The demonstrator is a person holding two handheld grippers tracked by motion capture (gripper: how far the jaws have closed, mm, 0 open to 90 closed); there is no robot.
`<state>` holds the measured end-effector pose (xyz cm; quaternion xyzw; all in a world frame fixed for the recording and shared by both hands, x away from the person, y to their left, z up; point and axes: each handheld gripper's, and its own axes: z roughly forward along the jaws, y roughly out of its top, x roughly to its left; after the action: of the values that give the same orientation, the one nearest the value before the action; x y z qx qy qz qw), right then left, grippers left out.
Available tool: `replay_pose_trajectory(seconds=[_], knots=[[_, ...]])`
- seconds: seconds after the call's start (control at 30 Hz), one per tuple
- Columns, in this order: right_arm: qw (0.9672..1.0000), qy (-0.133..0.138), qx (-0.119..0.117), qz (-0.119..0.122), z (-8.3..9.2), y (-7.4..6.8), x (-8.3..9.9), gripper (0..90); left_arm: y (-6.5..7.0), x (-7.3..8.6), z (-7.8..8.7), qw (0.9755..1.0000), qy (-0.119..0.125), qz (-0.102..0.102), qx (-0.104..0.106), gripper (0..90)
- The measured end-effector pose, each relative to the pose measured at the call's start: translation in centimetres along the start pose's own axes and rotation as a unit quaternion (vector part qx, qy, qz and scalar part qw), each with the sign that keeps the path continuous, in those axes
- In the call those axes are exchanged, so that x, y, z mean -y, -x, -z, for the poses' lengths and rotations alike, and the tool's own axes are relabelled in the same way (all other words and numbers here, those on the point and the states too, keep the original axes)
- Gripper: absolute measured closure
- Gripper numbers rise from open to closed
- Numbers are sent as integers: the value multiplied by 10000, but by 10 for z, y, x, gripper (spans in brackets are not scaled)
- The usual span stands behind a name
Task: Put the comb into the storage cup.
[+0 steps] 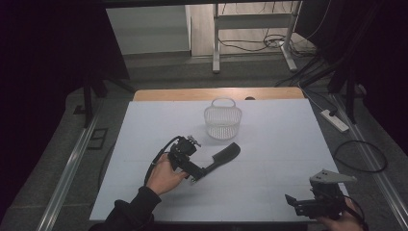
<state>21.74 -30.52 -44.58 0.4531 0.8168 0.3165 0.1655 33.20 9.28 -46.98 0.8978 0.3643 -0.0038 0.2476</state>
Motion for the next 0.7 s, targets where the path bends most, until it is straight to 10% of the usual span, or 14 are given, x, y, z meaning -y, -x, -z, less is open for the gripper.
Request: replay_pose_trajectory(seconds=[0.7], knots=[[10000,-20,-13,10,0,0,0,15,9,5,-40,9971,-623,-315,-313,0]])
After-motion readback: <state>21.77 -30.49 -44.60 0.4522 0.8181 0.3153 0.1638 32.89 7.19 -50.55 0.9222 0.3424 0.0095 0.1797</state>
